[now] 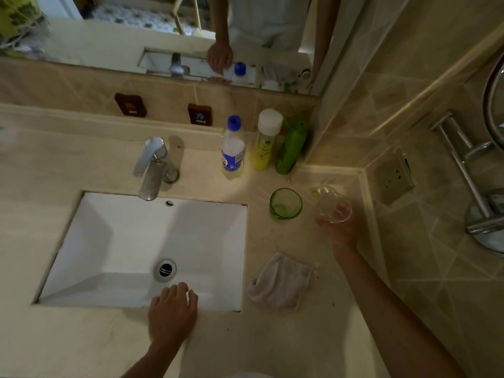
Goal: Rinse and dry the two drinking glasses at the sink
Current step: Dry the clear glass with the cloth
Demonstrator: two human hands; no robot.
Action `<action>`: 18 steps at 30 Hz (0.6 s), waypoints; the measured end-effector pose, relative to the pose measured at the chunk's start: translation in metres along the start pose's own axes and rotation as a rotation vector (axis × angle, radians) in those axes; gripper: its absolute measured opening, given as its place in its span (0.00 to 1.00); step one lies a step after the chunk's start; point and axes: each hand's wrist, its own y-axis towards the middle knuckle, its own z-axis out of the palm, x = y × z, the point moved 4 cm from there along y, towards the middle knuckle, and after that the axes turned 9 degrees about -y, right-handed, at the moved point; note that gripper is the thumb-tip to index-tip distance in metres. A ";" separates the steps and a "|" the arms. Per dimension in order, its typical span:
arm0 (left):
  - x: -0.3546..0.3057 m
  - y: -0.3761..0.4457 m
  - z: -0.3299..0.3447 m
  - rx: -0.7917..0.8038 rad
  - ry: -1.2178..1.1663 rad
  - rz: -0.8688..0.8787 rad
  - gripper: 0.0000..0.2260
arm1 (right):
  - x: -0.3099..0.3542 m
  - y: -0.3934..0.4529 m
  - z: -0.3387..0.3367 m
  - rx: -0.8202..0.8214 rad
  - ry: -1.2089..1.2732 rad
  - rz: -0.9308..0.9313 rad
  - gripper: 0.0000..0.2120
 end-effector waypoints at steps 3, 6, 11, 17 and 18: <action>0.000 0.000 0.000 -0.003 0.003 0.002 0.17 | -0.001 -0.001 0.000 0.006 -0.005 -0.016 0.40; 0.003 0.001 0.006 -0.003 0.029 -0.019 0.16 | -0.003 -0.003 0.000 0.017 -0.008 -0.025 0.41; -0.002 0.006 -0.001 0.080 -0.116 -0.181 0.08 | -0.003 -0.005 -0.004 0.062 -0.058 -0.014 0.43; -0.075 0.050 -0.027 -0.008 -0.716 -0.058 0.10 | 0.000 -0.013 -0.013 0.077 -0.005 -0.016 0.44; -0.091 0.059 -0.032 -0.024 -0.774 -0.011 0.10 | 0.001 -0.015 -0.014 0.084 0.032 -0.015 0.43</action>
